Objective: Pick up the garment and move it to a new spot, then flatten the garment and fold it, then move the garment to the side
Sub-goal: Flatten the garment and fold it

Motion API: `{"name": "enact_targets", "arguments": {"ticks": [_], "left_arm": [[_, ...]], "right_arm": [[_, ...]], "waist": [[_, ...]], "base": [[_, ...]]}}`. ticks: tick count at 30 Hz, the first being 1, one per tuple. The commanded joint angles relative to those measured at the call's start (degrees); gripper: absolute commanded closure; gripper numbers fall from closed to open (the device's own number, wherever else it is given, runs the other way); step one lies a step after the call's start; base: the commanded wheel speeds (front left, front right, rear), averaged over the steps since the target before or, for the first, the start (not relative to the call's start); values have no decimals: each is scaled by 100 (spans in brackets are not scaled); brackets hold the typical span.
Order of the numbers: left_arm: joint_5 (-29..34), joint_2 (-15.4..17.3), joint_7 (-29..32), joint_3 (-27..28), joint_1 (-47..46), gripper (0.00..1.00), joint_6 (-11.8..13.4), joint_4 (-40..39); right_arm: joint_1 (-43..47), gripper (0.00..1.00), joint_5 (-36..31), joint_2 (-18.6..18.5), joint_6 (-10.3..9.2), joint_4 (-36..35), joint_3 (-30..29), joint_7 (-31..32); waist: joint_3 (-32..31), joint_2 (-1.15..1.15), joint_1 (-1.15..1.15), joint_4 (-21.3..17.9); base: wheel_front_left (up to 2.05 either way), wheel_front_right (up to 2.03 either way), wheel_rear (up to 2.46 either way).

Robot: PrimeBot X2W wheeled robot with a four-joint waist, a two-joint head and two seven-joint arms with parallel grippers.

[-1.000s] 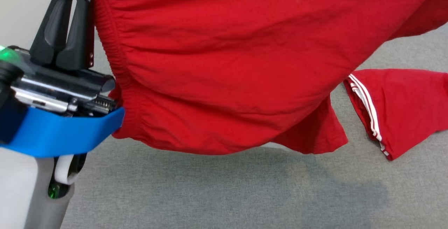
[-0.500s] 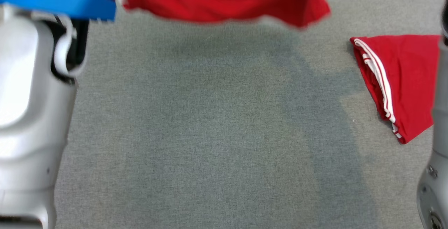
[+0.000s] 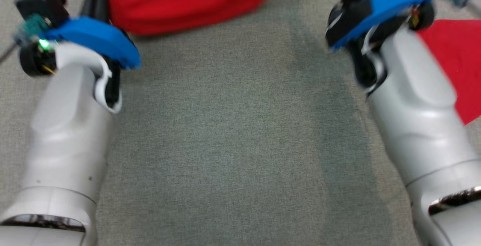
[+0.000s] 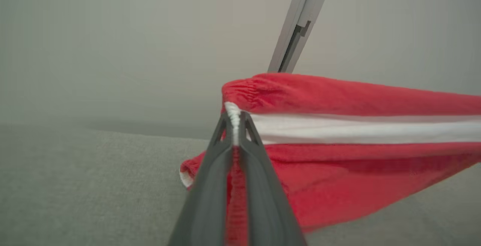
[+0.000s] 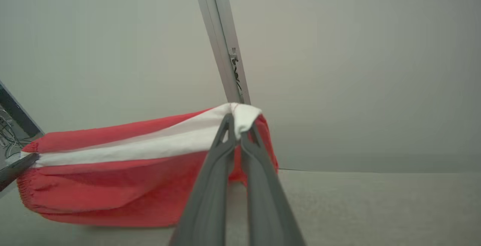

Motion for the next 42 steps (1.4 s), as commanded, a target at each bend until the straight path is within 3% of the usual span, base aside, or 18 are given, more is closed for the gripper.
{"name": "enact_targets", "arguments": {"ticks": [1, 7, 11, 21, 27, 37, 42], "left_arm": [[-15, -43, -23, 48, 67, 100, 22, 108], [-78, -253, -24, 223, 538, 100, -103, 380], [36, -275, -24, 322, 1298, 100, -163, -94], [269, -327, -24, 202, 3529, 100, -163, -1908], [298, -106, -23, -43, 4696, 100, -164, -2890], [167, 187, 855, -98, 6208, 100, 261, -5214], [72, 287, 1279, -114, 6554, 100, 413, -5940]], "right_arm": [[167, 100, 238, 3, -1, 106, 182, -63], [806, 100, 1068, -2, 0, 405, 1005, -179], [1626, 100, 990, 0, 0, -151, 967, -185], [4106, 100, 300, -122, 1, -2100, 361, -187], [5682, 100, 25, -230, 1, -3342, -52, -189], [7498, 100, -376, -74, 0, -5600, -732, 644], [7879, 100, -455, -17, 0, -6271, -977, 1067]], "waist": [[38, -1, -1, 39], [68, -1, -1, 85], [-173, -1, -1, 99], [-990, -1, -1, 245], [-1327, -1, -1, 356], [-1566, -1, -1, 364], [-1579, -1, -1, 388]], "base": [[0, 0, 0], [0, 0, 0], [0, 0, 0], [0, 0, 0], [0, 0, 0], [0, 0, 0], [0, 0, 0]]}}
